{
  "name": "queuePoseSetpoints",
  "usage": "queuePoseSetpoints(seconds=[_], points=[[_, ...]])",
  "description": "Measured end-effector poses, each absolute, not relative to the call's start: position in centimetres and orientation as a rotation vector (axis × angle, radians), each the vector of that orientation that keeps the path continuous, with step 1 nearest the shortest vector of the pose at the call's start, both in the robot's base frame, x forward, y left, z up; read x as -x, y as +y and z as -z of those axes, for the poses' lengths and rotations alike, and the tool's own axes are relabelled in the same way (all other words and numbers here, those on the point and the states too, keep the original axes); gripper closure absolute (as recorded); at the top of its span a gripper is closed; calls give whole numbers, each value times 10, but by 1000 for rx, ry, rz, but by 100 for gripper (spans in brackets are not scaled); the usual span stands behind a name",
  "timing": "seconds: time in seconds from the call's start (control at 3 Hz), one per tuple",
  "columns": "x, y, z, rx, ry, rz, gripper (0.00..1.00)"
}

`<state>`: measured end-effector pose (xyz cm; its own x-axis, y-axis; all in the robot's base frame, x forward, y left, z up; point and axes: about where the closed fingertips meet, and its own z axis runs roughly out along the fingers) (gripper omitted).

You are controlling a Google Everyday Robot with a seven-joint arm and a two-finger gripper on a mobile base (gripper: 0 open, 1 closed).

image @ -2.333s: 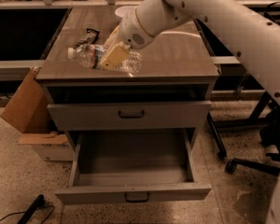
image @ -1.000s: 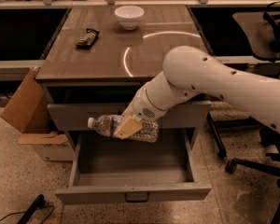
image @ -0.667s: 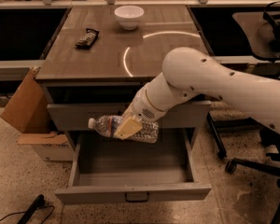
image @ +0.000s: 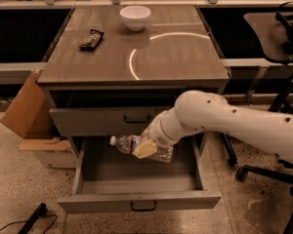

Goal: Place water bottle into middle drawer

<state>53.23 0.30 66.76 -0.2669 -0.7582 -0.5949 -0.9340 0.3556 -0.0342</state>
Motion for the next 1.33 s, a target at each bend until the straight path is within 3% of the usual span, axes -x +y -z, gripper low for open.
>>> queuePoseSetpoints(seconds=[0.67,1.33], points=[[-550,-1,-639,1369,2079,-352,100],[-550,-3,-596,1384,2079,-401,100]])
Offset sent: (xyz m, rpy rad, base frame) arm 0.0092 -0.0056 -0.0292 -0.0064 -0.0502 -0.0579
